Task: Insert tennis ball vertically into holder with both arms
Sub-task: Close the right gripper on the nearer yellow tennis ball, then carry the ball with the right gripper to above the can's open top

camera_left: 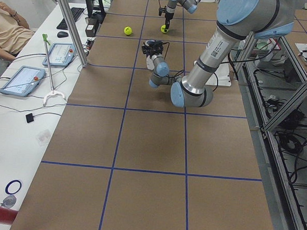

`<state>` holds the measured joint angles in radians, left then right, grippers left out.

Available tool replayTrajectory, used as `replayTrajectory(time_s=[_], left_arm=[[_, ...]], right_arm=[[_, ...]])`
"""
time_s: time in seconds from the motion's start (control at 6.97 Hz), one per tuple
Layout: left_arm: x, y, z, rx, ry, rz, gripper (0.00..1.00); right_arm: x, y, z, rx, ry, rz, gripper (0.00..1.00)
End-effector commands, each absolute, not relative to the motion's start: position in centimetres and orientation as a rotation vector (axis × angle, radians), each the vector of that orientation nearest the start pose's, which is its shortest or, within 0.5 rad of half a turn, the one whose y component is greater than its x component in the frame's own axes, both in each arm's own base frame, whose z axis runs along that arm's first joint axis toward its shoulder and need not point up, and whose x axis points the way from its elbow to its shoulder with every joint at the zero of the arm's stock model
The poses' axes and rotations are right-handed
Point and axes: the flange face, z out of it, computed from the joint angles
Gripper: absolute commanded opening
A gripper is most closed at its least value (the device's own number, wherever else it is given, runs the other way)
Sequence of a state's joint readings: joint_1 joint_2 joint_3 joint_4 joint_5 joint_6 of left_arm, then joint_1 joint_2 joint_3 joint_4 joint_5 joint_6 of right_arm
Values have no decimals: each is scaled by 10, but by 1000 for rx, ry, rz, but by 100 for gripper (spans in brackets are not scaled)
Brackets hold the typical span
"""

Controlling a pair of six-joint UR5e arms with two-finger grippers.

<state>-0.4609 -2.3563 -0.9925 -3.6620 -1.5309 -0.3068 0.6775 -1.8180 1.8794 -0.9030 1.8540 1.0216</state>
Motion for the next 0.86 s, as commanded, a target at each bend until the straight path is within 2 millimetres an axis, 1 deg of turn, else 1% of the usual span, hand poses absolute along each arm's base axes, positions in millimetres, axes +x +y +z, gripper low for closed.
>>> replayTrajectory(time_s=[0.0,0.14,0.29,0.43,0.57,0.72], left_arm=[[560,-428,244,1778,1501,366,85],[560,-429,244,1777,1500,367,85],[562,-426,250,1768,1500,372,85],[562,-426,251,1767,1499,373,85],[562,-426,251,1767,1499,373,85],[561,-425,250,1768,1500,372,86]], right_arm=[[-269,-353,522,220,-802,8,0],[-270,-363,496,235,-855,9,0],[-279,-378,473,240,-891,12,0],[-288,-394,438,234,-911,23,0],[-291,-407,385,206,-914,32,0],[-296,-415,324,167,-906,69,0]])
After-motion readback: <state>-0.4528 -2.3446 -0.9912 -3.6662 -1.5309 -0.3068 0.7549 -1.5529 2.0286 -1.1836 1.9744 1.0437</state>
